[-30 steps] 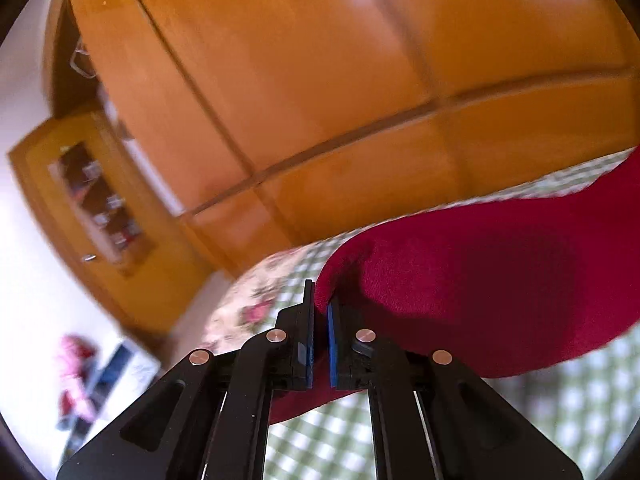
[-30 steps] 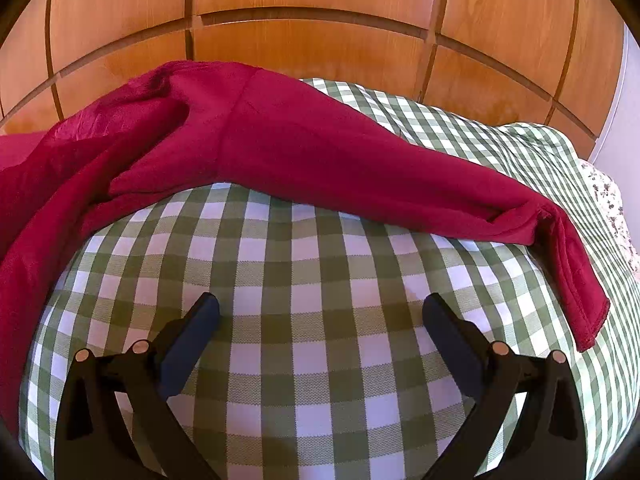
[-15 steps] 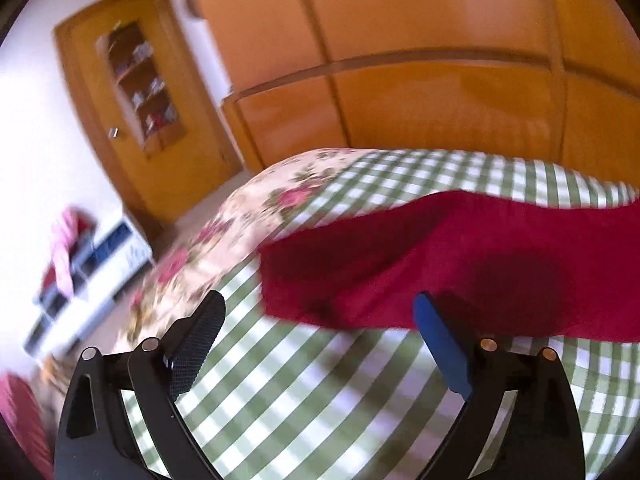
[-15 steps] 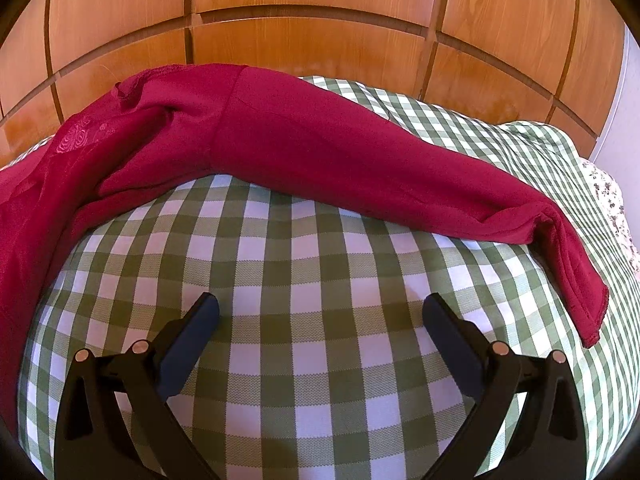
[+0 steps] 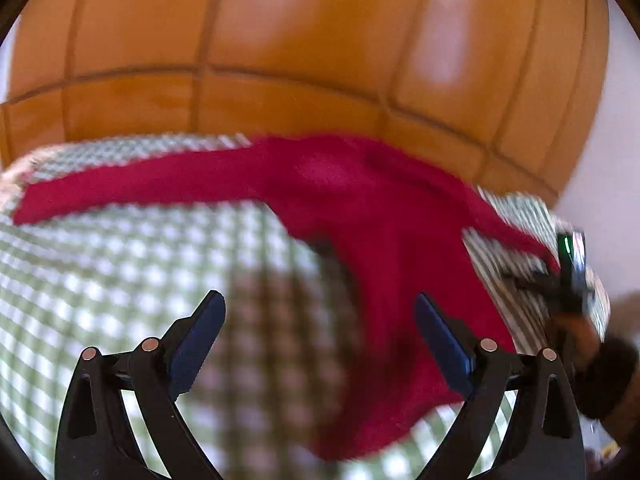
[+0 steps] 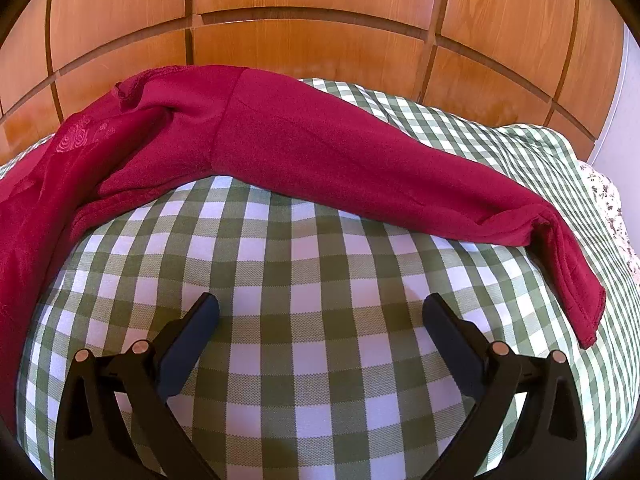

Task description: Fold small clothes

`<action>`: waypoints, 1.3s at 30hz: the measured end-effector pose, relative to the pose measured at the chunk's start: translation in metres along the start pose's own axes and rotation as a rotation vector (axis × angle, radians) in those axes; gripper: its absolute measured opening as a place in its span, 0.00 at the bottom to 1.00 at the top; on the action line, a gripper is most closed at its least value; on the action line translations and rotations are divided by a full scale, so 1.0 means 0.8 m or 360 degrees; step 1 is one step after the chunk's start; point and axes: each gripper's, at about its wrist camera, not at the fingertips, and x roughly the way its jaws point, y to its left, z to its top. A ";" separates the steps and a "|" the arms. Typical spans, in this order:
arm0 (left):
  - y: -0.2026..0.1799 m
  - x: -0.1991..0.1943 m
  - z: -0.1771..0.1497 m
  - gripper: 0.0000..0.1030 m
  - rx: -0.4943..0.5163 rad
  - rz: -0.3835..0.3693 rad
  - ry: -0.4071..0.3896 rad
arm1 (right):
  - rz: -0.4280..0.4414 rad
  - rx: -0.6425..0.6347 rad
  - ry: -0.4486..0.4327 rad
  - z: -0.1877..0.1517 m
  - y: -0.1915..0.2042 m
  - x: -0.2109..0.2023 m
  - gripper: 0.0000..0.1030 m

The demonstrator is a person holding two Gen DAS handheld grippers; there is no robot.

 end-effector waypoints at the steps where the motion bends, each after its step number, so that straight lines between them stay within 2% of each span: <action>1: -0.016 0.009 -0.010 0.82 -0.0001 0.0015 0.0066 | 0.0002 0.0002 0.0000 0.000 0.000 0.000 0.98; 2: -0.027 0.021 -0.020 0.53 -0.0012 -0.0007 0.0143 | 0.0002 0.0003 -0.0001 0.000 0.000 0.000 0.98; 3: -0.033 0.030 -0.026 0.39 -0.0022 -0.0007 0.0206 | 0.0003 0.0005 -0.0002 0.000 0.000 -0.001 0.98; 4: -0.039 0.038 -0.031 0.15 -0.0034 0.0009 0.0270 | 0.0003 0.0006 -0.0003 0.000 0.000 -0.001 0.98; 5: -0.045 0.042 -0.034 0.06 -0.0048 0.0005 0.0303 | 0.0002 0.0005 -0.0003 0.000 0.000 -0.001 0.98; 7: -0.042 0.035 -0.028 0.06 -0.0059 -0.0025 0.0260 | 0.0002 0.0005 -0.0003 0.000 0.000 0.000 0.98; 11: -0.012 0.005 0.014 0.06 -0.0168 0.0027 0.0078 | -0.0005 0.0006 -0.0016 0.000 0.001 -0.003 0.98; 15: 0.040 -0.007 0.046 0.06 -0.0294 0.0216 -0.0054 | -0.0024 -0.0010 -0.0046 0.000 0.004 -0.008 0.98; 18: 0.083 0.002 0.050 0.05 -0.0424 0.0363 -0.0069 | -0.0030 -0.0030 -0.0081 0.000 0.007 -0.014 0.98; 21: 0.123 0.021 0.036 0.06 -0.0538 0.0485 -0.0026 | -0.0022 -0.0074 -0.0102 0.000 0.015 -0.020 0.98; 24: 0.147 0.040 0.011 0.05 -0.0602 0.0527 0.0016 | 0.0021 -0.0106 -0.0093 -0.001 0.027 -0.032 0.98; 25: 0.151 0.046 0.005 0.06 -0.0608 0.0526 0.0023 | 0.0079 -0.0090 -0.0098 -0.003 0.031 -0.040 0.97; 26: 0.155 0.051 0.000 0.06 -0.0623 0.0515 0.0018 | 0.0196 -0.0041 -0.0105 -0.005 0.036 -0.053 0.95; 28: 0.161 0.051 -0.002 0.06 -0.0676 0.0481 -0.0002 | 0.0461 0.0076 -0.0085 -0.008 0.045 -0.068 0.81; 29: 0.160 0.054 -0.002 0.06 -0.0686 0.0472 -0.0003 | 0.0661 0.0160 -0.0039 -0.010 0.054 -0.073 0.78; 31: 0.161 0.054 -0.005 0.06 -0.0695 0.0456 -0.0006 | 0.0930 0.0250 0.0051 -0.013 0.075 -0.071 0.67; 33: 0.160 0.055 -0.004 0.06 -0.0698 0.0446 -0.0010 | 0.1163 0.0288 0.0190 -0.016 0.109 -0.061 0.62; 34: 0.160 0.055 -0.003 0.06 -0.0698 0.0443 -0.0013 | 0.1242 0.0303 0.0262 -0.019 0.124 -0.055 0.57; 36: 0.160 0.052 -0.006 0.06 -0.0699 0.0436 -0.0019 | 0.1349 0.0358 0.0406 -0.026 0.151 -0.039 0.54; 39: 0.159 0.050 -0.009 0.06 -0.0696 0.0438 -0.0026 | 0.1342 0.0355 0.0388 -0.023 0.176 -0.037 0.54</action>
